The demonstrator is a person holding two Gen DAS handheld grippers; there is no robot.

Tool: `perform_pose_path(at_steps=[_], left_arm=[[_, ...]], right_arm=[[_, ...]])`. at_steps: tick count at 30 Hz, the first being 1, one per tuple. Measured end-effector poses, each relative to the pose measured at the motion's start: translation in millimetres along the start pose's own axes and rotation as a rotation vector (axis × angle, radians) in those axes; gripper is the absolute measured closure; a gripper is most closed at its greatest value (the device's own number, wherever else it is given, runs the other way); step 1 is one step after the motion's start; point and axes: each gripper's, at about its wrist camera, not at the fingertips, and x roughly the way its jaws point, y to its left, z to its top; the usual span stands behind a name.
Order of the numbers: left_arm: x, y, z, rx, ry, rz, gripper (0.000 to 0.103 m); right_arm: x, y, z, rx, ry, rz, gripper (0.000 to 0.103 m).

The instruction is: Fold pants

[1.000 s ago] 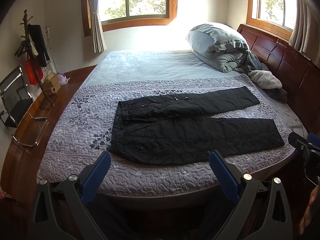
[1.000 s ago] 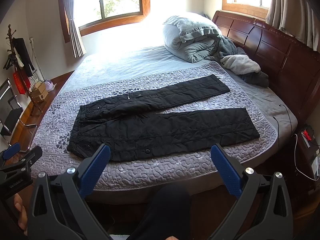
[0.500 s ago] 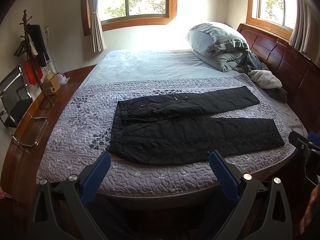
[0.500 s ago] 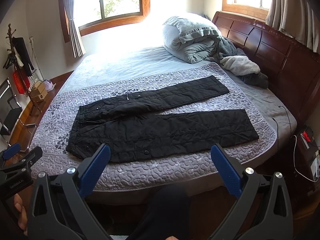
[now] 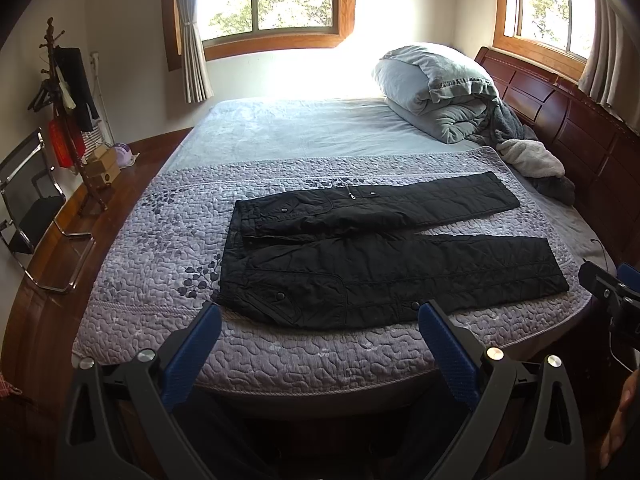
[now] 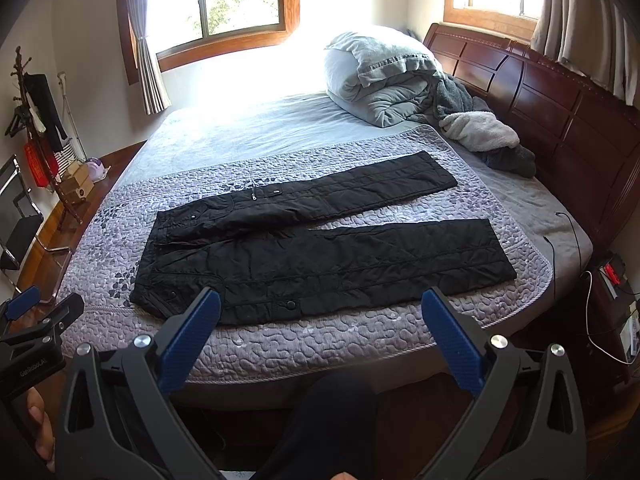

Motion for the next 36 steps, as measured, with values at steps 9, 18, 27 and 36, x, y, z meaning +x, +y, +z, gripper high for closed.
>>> perform_pose_path(at_steps=[9,18,27,36], left_arm=[[0.8,-0.4,-0.3,0.0,0.003,0.001,0.004],[1.1,-0.8,0.6,-0.004,0.003,0.0,0.004],[0.9,-0.7,0.7,-0.005,0.005,0.002,0.004],[0.9,-0.9,0.7,-0.004,0.006,0.002,0.004]], right_arm=[[0.4,1.6,-1.3,-0.007,-0.005,-0.014,0.002],[0.3,1.1,-2.0,-0.01,-0.004,-0.014,0.002],[1.5,0.4,-1.2,-0.008,-0.002,-0.014,0.002],[1.7,0.9,-1.8,-0.008,-0.003,-0.013,0.002]])
